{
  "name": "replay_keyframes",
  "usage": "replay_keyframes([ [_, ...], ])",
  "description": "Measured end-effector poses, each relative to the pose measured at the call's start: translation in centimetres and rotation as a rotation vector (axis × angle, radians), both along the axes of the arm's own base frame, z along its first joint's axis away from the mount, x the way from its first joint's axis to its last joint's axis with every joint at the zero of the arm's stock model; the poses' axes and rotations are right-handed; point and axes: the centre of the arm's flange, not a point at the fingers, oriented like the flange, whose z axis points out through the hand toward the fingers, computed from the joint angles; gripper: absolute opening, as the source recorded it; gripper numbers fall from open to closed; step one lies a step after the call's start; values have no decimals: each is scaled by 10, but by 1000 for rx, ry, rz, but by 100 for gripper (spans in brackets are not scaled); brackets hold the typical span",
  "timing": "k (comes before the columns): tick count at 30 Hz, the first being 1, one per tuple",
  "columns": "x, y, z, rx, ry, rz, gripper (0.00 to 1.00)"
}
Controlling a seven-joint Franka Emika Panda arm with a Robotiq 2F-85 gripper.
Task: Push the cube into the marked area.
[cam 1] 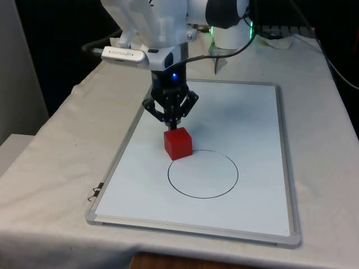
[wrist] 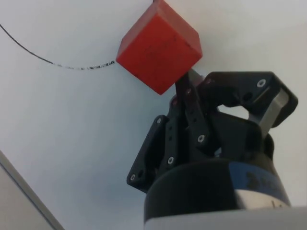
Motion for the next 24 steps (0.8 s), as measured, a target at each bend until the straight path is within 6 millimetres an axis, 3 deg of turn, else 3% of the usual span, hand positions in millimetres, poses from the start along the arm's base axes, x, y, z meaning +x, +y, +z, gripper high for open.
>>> replay_keyframes([
  [11,23,3,-3,-7,-7,33,0],
  [24,45,3,-28,-32,-10,113,0],
])
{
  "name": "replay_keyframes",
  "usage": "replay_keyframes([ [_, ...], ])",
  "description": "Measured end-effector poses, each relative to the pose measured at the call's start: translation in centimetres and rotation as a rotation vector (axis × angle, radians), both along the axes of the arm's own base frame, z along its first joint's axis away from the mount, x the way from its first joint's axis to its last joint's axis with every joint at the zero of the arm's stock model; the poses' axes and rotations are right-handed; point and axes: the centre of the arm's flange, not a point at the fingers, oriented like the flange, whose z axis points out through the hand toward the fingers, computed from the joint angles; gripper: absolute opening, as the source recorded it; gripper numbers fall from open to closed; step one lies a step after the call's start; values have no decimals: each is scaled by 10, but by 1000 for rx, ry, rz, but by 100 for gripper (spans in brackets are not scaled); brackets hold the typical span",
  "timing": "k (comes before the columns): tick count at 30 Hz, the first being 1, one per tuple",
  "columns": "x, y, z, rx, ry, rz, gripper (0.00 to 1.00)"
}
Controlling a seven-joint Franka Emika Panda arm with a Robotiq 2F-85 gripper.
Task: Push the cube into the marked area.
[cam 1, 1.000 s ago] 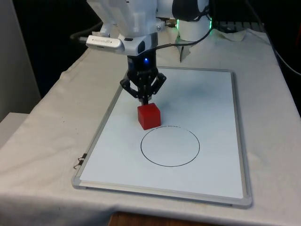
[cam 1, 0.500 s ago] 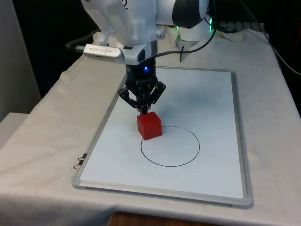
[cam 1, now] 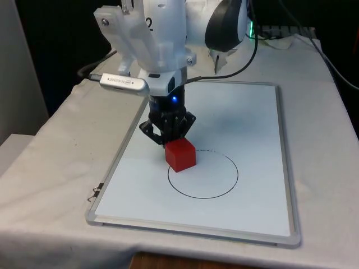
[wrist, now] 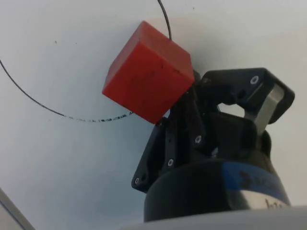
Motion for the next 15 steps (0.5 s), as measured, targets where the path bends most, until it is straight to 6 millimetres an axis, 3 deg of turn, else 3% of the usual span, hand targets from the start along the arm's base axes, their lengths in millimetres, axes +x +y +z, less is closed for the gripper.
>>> replay_keyframes([
  [15,1,-4,0,-1,-19,109,0],
])
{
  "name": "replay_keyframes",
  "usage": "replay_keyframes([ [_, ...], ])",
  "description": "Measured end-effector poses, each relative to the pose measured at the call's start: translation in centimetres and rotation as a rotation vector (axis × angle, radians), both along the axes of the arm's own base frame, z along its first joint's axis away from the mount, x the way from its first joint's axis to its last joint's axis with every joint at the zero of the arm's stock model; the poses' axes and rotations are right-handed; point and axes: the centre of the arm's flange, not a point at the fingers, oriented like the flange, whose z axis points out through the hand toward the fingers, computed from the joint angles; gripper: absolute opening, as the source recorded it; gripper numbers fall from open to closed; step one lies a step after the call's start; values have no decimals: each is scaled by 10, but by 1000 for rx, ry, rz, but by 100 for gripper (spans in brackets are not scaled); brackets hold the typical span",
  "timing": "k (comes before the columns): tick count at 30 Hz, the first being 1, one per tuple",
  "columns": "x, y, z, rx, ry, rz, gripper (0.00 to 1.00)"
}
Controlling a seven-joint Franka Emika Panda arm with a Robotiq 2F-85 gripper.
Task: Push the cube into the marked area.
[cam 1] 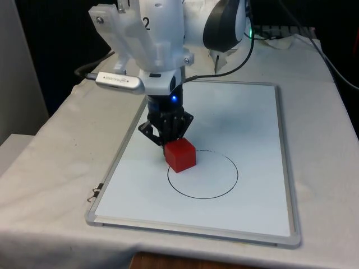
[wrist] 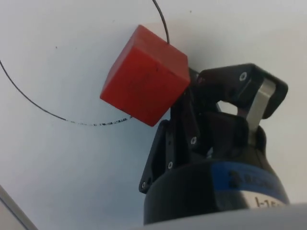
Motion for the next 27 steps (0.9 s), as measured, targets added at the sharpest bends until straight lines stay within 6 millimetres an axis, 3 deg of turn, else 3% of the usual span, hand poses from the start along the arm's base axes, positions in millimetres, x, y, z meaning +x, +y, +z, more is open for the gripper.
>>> replay_keyframes([
  [7,2,-4,4,11,-19,31,0],
  [27,28,1,46,77,-51,124,0],
])
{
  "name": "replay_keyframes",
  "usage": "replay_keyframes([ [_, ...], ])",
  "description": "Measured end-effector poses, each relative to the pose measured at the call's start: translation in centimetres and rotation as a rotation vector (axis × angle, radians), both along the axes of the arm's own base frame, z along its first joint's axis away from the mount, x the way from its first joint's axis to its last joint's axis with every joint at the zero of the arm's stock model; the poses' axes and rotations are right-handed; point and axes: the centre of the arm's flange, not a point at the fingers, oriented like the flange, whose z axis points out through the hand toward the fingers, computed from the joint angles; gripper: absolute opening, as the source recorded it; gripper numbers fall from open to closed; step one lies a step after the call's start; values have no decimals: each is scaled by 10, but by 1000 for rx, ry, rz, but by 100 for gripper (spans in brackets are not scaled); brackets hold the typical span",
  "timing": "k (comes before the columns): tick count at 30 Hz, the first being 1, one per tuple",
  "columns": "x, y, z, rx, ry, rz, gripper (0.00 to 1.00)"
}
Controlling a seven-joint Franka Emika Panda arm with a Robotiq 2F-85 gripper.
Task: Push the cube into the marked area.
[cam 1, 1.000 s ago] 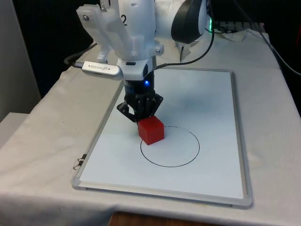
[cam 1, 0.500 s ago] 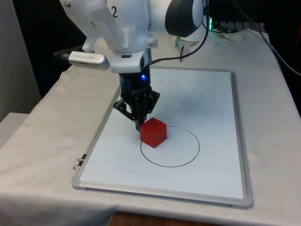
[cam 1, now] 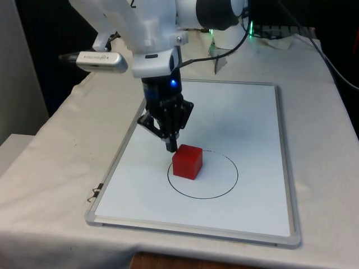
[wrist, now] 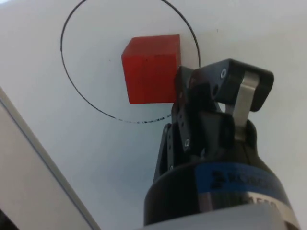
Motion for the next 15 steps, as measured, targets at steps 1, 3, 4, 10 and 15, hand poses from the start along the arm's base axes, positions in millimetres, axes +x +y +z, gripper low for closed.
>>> replay_keyframes([
  [1,1,1,1,4,0,5,0],
  [3,3,3,6,17,-1,21,0],
  [4,4,4,6,22,1,24,0],
  [10,7,9,9,45,-1,43,0],
  [15,8,13,10,54,-3,56,0],
])
